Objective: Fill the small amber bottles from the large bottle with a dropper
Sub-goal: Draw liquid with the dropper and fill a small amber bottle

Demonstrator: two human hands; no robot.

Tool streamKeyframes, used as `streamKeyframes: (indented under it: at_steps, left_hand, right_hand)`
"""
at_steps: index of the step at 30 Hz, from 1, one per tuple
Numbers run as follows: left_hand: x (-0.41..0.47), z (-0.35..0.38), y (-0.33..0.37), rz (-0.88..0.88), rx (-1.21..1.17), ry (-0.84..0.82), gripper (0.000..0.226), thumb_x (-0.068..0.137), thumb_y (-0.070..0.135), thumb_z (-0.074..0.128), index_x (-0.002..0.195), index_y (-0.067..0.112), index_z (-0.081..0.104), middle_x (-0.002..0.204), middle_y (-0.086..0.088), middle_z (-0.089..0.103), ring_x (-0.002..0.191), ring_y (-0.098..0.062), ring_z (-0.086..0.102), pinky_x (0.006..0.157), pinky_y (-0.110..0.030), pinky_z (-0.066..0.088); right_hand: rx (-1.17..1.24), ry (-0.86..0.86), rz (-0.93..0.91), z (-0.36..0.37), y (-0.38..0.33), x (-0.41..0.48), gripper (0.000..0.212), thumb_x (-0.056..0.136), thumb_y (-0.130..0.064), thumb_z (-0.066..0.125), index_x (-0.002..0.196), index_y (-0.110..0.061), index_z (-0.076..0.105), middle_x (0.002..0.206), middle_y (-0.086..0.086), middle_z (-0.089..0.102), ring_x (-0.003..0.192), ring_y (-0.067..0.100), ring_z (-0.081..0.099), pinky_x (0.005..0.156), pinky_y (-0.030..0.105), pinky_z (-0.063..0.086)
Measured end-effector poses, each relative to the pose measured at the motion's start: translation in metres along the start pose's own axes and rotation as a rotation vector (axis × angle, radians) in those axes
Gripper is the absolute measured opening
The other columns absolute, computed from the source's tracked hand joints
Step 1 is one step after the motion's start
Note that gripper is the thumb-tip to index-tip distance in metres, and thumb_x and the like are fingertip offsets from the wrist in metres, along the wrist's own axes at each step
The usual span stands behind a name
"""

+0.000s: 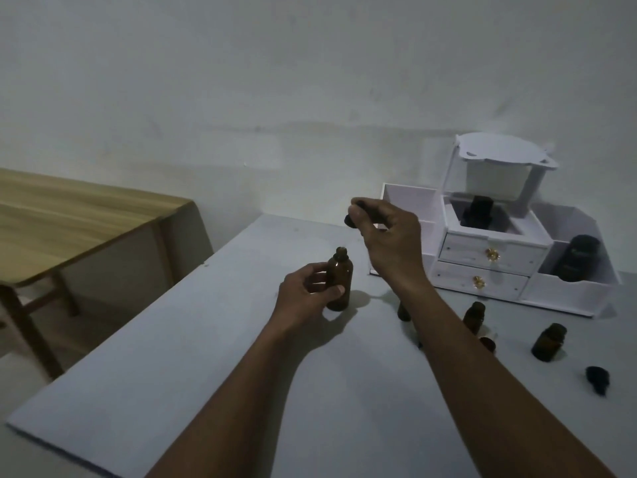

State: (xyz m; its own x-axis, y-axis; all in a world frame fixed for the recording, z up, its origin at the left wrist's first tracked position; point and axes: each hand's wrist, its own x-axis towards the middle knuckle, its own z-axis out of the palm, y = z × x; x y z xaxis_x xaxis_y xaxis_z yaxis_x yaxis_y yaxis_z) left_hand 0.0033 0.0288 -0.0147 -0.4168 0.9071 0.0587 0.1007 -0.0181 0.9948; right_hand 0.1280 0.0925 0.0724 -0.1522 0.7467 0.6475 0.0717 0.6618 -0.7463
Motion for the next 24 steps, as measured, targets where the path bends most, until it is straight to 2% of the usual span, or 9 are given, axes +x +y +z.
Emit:
streamKeyframes:
  at_steps: [2,5,8,12,14,19,24]
  left_hand:
    - [0.0,-0.001,0.002,0.017,0.034,-0.011,0.048,0.083,0.015,0.083,0.126,0.025,0.064,0.116,0.004,0.067,0.108,-0.017,0.062,0.094,-0.034,0.049]
    - [-0.001,-0.001,0.001,0.027,0.024,-0.009,0.047,0.081,0.016,0.084,0.123,0.026,0.065,0.118,0.003,0.07,0.109,-0.02,0.066,0.098,-0.039,0.052]
    - [-0.003,0.0,0.0,0.023,-0.018,-0.006,0.046,0.079,0.015,0.085,0.119,0.029,0.065,0.119,0.001,0.071,0.111,-0.023,0.066,0.093,-0.038,0.055]
    - [-0.004,0.001,0.0,0.018,-0.029,-0.004,0.051,0.078,0.02,0.086,0.125,0.026,0.066,0.123,-0.001,0.071,0.113,-0.026,0.066,0.101,-0.051,0.053]
    - [-0.004,0.001,0.0,0.015,-0.03,0.001,0.053,0.077,0.021,0.086,0.126,0.025,0.066,0.124,-0.002,0.071,0.114,-0.026,0.066,0.102,-0.054,0.051]
    - [-0.004,0.0,0.002,0.04,0.006,-0.016,0.053,0.082,0.018,0.083,0.131,0.022,0.063,0.129,-0.003,0.068,0.116,-0.025,0.065,0.104,-0.047,0.051]
    - [-0.006,0.001,-0.001,0.029,-0.022,-0.02,0.052,0.077,0.018,0.086,0.123,0.027,0.065,0.123,0.002,0.07,0.111,-0.022,0.066,0.092,-0.037,0.056]
  right_hand:
    - [-0.027,-0.039,0.023,0.003,0.006,-0.005,0.018,0.09,-0.025,0.07,0.106,-0.016,0.074,0.079,-0.017,0.071,0.078,-0.007,0.069,0.068,0.002,0.047]
    - [-0.071,-0.097,0.072,0.006,0.017,-0.01,0.019,0.09,-0.026,0.071,0.106,-0.016,0.075,0.087,-0.009,0.075,0.079,-0.004,0.07,0.069,0.001,0.046]
    - [-0.126,-0.13,0.1,0.009,0.025,-0.015,0.02,0.089,-0.026,0.071,0.106,-0.017,0.075,0.095,-0.01,0.072,0.079,-0.011,0.064,0.069,-0.002,0.044]
    - [-0.164,-0.151,0.105,0.011,0.029,-0.02,0.019,0.09,-0.026,0.069,0.106,-0.017,0.075,0.098,-0.008,0.074,0.079,-0.011,0.061,0.073,0.001,0.043]
    - [-0.167,-0.139,0.101,0.011,0.029,-0.02,0.018,0.09,-0.026,0.07,0.104,-0.017,0.076,0.098,-0.006,0.075,0.079,-0.011,0.062,0.073,0.001,0.044]
    - [-0.169,-0.12,0.096,0.013,0.03,-0.02,0.02,0.089,-0.026,0.071,0.104,-0.015,0.077,0.099,-0.003,0.076,0.082,-0.003,0.065,0.075,0.006,0.047]
    - [-0.172,-0.085,0.094,0.015,0.03,-0.019,0.017,0.088,-0.024,0.072,0.1,-0.014,0.078,0.094,-0.004,0.076,0.08,-0.001,0.066,0.073,0.006,0.047]
